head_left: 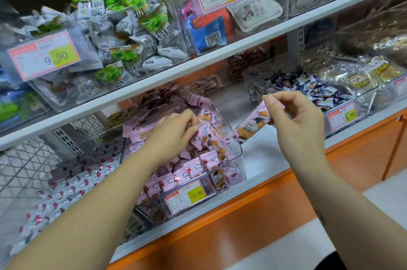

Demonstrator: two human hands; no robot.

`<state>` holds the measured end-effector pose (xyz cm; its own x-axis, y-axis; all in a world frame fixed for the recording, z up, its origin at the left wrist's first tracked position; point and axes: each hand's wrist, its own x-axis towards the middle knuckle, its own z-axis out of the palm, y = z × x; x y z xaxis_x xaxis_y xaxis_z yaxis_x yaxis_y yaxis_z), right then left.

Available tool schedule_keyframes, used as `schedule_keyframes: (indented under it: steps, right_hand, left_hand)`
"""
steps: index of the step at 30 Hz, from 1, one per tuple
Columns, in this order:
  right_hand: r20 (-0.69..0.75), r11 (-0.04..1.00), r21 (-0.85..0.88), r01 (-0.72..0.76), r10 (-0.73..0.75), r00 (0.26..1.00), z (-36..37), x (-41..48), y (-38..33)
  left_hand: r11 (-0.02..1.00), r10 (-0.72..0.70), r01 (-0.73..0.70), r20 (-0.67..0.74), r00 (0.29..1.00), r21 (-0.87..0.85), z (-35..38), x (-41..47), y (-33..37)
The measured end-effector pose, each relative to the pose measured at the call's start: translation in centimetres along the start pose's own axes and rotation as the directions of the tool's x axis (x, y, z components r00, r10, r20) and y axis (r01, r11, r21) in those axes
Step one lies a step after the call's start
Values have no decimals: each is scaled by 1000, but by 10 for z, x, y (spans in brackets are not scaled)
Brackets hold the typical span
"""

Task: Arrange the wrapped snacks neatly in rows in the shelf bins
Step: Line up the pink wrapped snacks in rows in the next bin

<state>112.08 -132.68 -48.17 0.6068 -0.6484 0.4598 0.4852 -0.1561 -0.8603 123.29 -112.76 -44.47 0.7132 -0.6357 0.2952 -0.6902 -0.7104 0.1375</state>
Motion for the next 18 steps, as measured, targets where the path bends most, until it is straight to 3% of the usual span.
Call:
schedule_keyframes:
  steps: [5, 10, 18]
  right_hand:
    - [87, 1000, -6, 13, -12, 996, 10, -5, 5]
    - [164, 999, -33, 1, 4, 986, 18, -8, 12]
    - [200, 995, -99, 0, 19, 980, 29, -13, 15]
  left_hand:
    - [958, -138, 106, -103, 985, -265, -2, -21, 2]
    - [761, -392, 187, -211, 896, -621, -9, -47, -6]
    - [570, -624, 120, -333, 707, -813, -28, -81, -31]
